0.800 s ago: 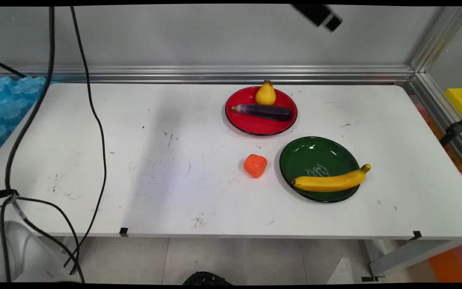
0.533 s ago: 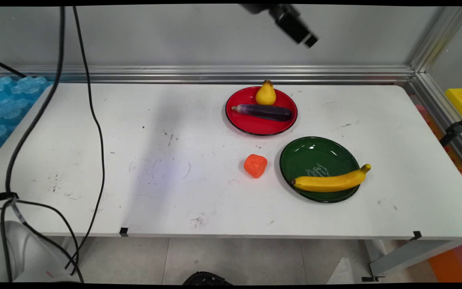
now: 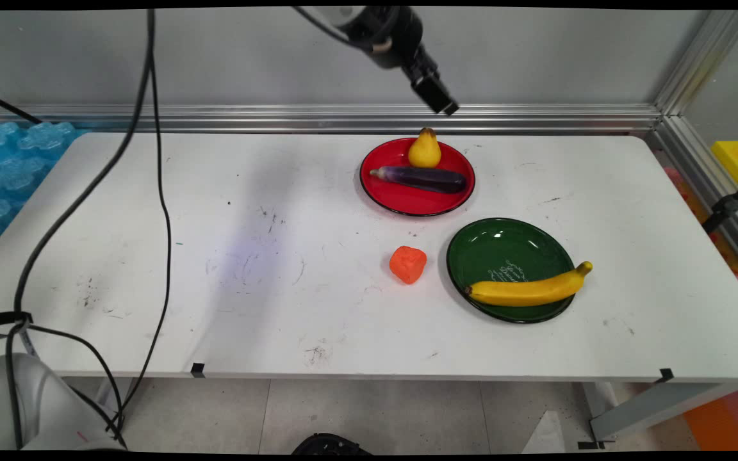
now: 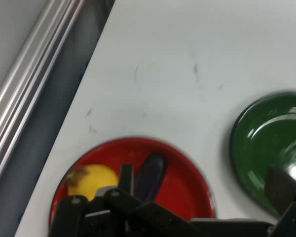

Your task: Pick up the eggplant from the red plate

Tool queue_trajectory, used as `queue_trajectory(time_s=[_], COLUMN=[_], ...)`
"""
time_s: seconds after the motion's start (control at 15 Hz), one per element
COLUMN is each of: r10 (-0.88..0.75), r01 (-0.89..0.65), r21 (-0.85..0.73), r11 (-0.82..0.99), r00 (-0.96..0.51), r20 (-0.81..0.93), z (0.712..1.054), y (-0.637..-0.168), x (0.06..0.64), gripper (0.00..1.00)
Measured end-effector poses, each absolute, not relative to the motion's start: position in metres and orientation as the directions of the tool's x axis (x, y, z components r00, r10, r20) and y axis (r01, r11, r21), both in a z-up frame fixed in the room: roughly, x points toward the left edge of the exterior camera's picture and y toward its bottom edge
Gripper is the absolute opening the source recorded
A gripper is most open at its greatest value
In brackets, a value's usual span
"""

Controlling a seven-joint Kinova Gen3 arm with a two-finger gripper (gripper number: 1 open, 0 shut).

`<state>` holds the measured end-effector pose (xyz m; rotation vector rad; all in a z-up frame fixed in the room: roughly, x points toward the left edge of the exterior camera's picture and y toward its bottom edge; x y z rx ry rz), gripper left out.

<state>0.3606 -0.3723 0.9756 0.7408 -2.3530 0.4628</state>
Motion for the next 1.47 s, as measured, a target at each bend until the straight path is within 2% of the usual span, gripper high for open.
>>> queue_trajectory(time_s=[0.73,1.47], r10=[-0.391,-0.445], r01=[-0.551,-0.549], r21=[-0.217,-0.2], r11=[0.805,0.812], r00=[-0.77,-0.803], r20=[0.504,0.395], z=[0.889,0.815], y=[-0.423,-0.47], x=[0.365,0.366], gripper=[1.0,1.0])
